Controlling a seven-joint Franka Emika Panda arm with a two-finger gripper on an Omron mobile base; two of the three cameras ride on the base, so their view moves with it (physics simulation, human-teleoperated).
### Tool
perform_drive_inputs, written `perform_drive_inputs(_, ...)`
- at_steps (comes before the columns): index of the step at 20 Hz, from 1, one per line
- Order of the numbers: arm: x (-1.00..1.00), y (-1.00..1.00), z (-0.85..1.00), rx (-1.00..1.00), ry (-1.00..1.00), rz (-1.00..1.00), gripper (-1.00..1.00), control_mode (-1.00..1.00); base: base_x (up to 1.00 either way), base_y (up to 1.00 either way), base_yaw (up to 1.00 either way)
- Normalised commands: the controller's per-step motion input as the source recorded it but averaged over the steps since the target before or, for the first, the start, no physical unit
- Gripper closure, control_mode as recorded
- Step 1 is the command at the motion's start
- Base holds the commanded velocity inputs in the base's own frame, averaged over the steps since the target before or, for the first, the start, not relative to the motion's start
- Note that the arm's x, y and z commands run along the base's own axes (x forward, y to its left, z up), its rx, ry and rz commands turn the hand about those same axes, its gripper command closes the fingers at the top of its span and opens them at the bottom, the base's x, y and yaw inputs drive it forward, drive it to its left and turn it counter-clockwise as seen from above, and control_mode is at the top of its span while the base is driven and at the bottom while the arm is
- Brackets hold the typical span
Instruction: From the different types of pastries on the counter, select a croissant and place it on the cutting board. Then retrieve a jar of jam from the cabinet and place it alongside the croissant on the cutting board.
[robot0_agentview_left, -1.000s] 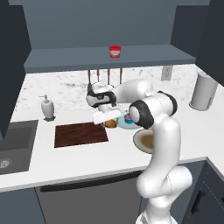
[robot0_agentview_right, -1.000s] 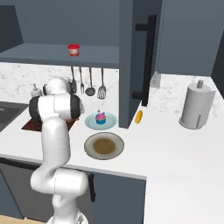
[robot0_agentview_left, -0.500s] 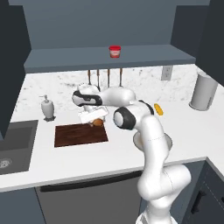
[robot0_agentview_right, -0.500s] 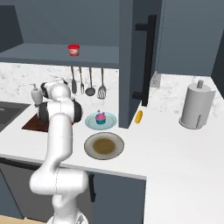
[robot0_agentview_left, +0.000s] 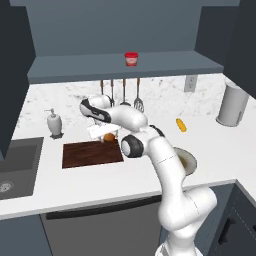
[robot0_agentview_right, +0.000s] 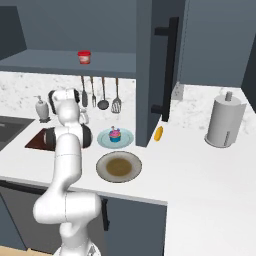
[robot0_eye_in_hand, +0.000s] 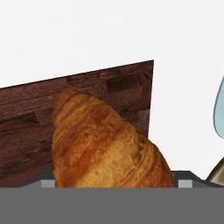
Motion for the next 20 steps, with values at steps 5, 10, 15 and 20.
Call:
perform_drive_inputs(5,-1.00,-0.05,-0.74,0.19,-0.42,-0.13,1.00,-1.00,0.00,0.00,0.00)
perform_drive_inputs(10,-0.96,0.00,-0.74,0.04,-0.65,-0.01,1.00,-1.00,0.00,0.00,0.00)
perform_drive_inputs(15,-1.00,-0.10,-0.92,0.08,-0.74,0.00,1.00,-1.00,0.00,0.00,0.00)
perform_drive_inputs(20,-1.00,-0.20,-1.00,0.19,-0.74,0.00,1.00,-1.00,0.00,0.00,0.00)
